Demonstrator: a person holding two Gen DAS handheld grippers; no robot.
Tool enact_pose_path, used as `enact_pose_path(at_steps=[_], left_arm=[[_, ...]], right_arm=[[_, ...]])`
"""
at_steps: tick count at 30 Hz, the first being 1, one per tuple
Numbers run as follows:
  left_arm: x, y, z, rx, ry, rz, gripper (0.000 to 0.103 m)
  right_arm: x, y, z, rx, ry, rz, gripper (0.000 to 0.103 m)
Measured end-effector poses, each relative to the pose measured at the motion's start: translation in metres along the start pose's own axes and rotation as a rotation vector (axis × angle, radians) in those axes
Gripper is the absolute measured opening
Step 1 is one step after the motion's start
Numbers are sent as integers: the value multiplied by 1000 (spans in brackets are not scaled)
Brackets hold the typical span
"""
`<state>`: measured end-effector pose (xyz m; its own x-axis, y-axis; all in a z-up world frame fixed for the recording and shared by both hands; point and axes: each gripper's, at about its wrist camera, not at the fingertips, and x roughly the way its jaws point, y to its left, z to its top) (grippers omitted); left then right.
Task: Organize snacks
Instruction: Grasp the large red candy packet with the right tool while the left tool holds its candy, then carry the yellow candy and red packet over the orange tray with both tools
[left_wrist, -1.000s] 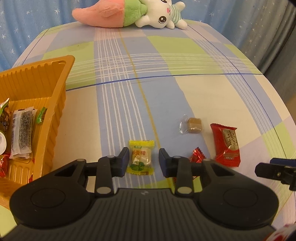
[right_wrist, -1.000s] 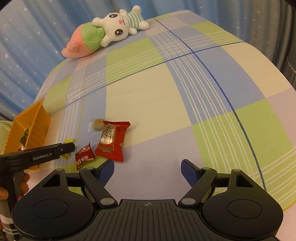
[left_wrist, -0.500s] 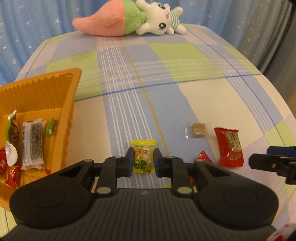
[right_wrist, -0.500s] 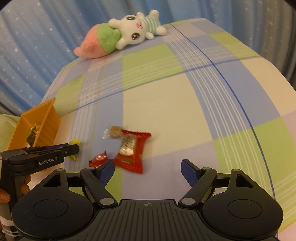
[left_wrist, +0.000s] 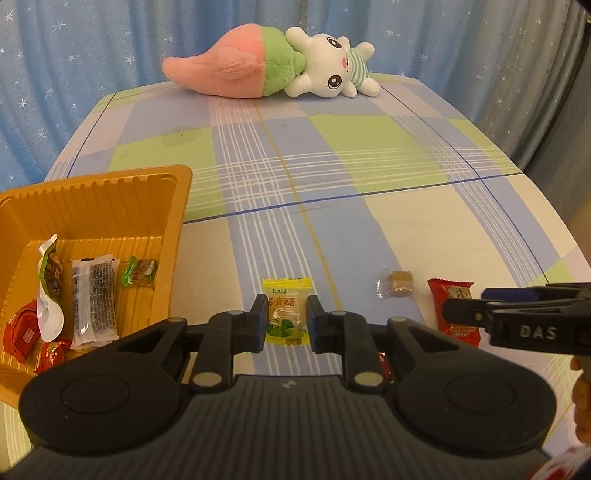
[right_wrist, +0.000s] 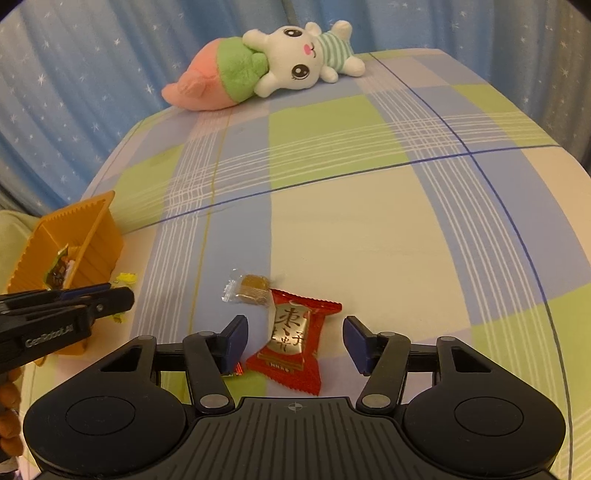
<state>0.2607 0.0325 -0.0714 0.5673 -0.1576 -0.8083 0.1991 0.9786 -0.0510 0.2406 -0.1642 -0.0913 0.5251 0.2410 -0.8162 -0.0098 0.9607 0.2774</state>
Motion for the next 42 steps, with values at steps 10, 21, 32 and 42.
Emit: enact_pose_path(at_steps=[10,21,32,42], left_arm=[[-5,2,-2,9,-6,3,20],[-14,-2,-4,12,-18,-7,20],[-44,-3,-13,-5,-54,-35,20],[-86,27,-29,-62,-92,-3,20]], right_arm=[[13,-6,-1,6,22,-5,28],[-9,-12,-1,29,-10,16,25],[-44,9,-8,12,-15,95,25],[-60,59,-16,-53,0,212,25]])
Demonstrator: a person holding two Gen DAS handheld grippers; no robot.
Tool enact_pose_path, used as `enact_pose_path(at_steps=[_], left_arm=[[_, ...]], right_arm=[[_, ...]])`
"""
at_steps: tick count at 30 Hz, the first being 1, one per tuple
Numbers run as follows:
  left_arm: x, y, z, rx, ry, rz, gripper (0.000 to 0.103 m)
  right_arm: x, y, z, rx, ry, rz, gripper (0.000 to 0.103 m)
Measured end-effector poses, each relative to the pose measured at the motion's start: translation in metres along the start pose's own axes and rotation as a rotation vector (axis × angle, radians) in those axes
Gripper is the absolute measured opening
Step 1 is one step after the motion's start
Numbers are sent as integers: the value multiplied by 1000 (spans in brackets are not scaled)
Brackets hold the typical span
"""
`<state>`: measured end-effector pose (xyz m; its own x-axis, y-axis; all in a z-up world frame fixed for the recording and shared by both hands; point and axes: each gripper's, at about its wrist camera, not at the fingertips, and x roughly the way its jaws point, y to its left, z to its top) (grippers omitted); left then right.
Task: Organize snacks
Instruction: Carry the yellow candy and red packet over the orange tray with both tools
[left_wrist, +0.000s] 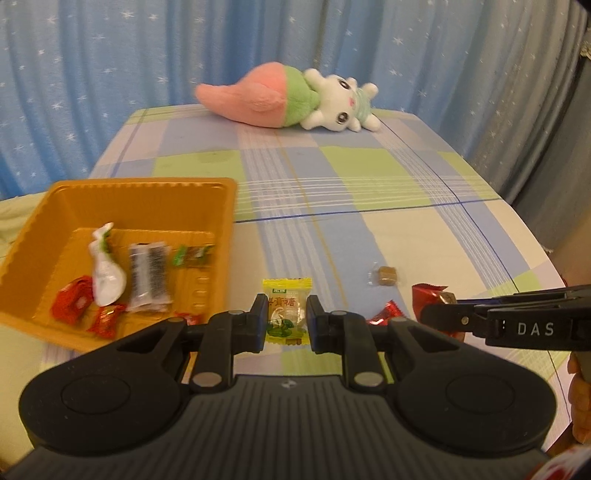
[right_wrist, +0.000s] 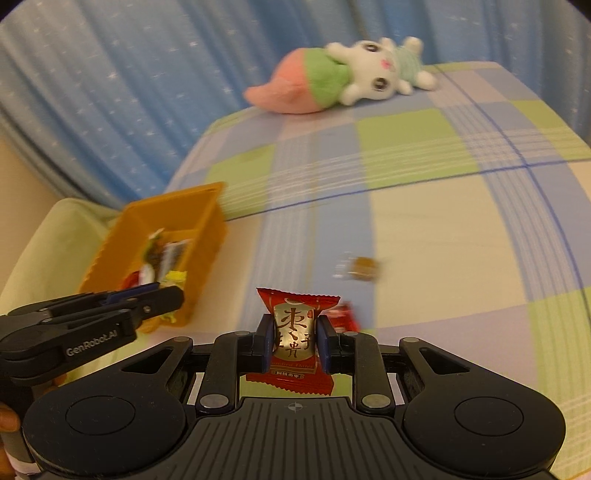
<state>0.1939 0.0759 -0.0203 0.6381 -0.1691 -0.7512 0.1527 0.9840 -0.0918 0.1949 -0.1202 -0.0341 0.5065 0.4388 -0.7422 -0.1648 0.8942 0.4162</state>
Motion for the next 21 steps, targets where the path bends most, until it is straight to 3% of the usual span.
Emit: enact_pose_path(at_steps=[10,21], left_arm=[[-39,59,-10,-70,-38,84,20],[-57,131,-8,-114,-74,162,20]], right_arm=[[18,73,-1,-102,13,113,25],[54,136,10,-155,15,168,25]])
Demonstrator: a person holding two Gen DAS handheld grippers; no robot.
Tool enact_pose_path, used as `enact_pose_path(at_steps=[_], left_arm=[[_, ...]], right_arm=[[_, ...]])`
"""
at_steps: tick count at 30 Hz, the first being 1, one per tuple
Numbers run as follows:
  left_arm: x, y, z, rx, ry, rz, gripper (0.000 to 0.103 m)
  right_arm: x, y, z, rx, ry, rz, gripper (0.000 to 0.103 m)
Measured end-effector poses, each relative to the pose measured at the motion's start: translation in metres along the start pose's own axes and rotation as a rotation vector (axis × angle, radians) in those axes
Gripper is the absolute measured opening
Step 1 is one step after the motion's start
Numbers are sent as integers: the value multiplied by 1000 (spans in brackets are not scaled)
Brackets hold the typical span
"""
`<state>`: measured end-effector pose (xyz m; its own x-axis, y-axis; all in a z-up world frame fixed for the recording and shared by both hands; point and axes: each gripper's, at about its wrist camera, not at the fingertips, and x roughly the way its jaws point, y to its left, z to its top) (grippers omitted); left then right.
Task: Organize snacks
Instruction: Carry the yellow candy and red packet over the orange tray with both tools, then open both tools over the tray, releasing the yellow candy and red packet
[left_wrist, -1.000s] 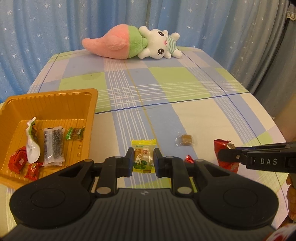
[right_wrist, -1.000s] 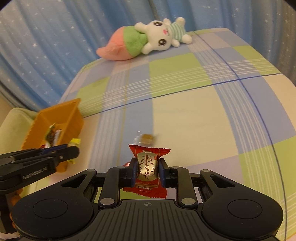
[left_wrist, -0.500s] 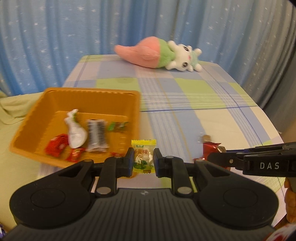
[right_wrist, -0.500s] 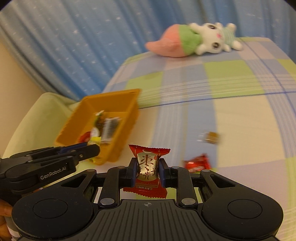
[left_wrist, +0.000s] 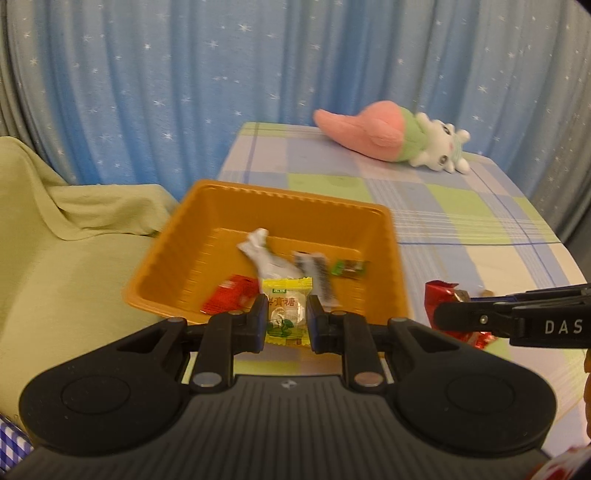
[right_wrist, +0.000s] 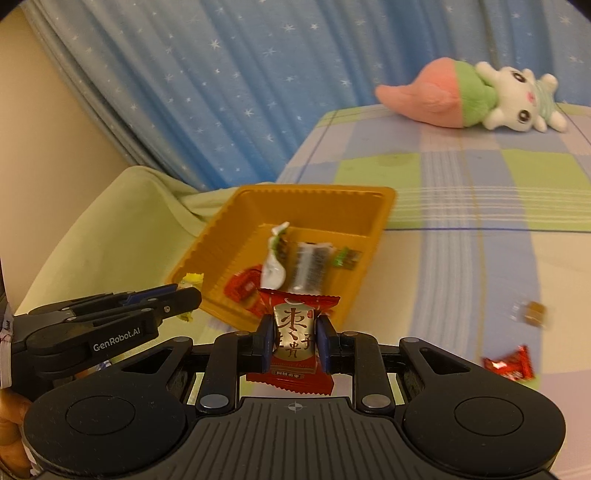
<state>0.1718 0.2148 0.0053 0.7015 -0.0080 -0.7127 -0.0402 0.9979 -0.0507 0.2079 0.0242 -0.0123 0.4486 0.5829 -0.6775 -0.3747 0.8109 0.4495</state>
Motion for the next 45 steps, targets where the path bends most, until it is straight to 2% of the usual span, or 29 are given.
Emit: enact_pose_path(at_steps=[9,18,32,45], left_arm=[[22,36,21,23,-5,7,20],[66,50,46,68,17,2,20],[131,57,59,106,104,-1,20],[147,62,59,108,144,-3,20]], right_arm=[[42,22,26,-27,0,-19,25],[69,16,41,-24,22,-76,25],[77,-14,49,50,28,-162,25],[80,-19,51,65,32,-180,25]])
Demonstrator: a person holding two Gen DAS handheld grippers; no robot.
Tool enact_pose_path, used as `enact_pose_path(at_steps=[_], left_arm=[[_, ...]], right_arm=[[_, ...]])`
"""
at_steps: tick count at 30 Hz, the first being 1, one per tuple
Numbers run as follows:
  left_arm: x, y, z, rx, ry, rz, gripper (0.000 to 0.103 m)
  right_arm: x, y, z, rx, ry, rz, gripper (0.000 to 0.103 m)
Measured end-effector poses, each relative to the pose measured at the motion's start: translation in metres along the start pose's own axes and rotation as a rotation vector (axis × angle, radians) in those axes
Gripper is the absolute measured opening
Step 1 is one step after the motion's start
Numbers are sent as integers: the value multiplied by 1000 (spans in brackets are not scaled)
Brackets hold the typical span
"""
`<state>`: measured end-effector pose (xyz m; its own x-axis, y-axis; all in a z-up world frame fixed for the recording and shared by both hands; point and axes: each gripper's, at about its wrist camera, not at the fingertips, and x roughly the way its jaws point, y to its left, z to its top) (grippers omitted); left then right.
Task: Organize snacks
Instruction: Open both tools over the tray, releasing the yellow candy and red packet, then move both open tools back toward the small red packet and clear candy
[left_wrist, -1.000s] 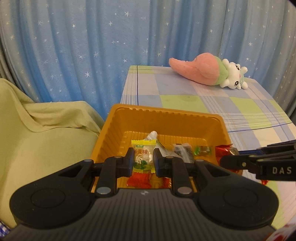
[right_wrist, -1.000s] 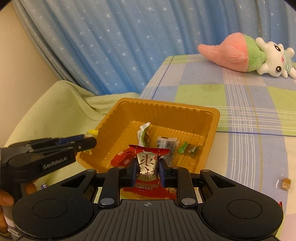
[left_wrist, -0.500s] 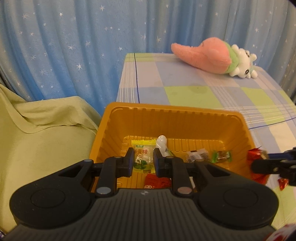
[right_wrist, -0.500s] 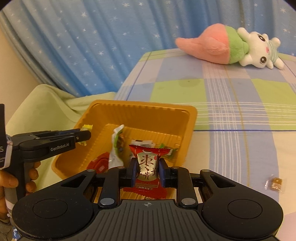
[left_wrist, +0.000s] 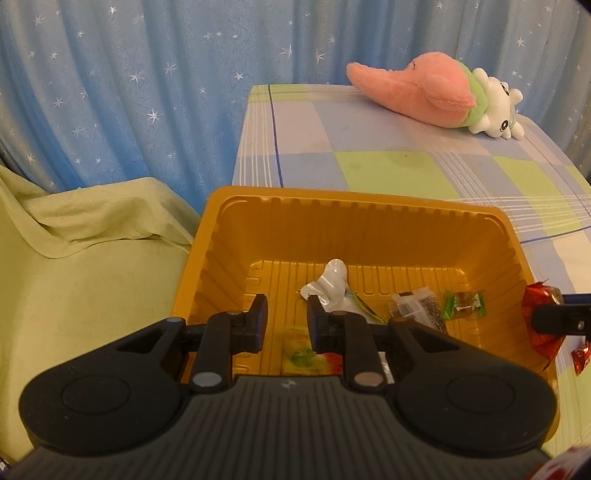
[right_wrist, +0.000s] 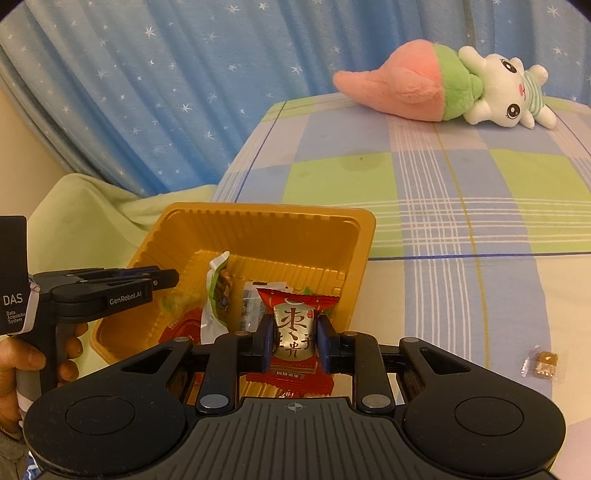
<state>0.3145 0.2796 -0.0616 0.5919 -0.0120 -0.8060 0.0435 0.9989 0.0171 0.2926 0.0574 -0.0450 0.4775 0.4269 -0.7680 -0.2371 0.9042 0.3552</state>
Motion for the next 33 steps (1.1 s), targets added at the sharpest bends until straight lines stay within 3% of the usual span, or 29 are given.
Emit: enact_pose_path(at_steps=[19,21,23,33], left_arm=[[-30,1,-10,-14,-7,-33,40],[-34,1,-13,-11,-10,-31,45],[-39,0,-16,-8,-15,-30,48],[-64,0,-30,-41,-16,-42,62]], right_arm=[[11,10,0,-41,-15,-19,26],[13,8,1,-22,-11,-24,33],[10,5,-1,1,-24,-16,58],[-7,9,-17,0,-29,2,66]])
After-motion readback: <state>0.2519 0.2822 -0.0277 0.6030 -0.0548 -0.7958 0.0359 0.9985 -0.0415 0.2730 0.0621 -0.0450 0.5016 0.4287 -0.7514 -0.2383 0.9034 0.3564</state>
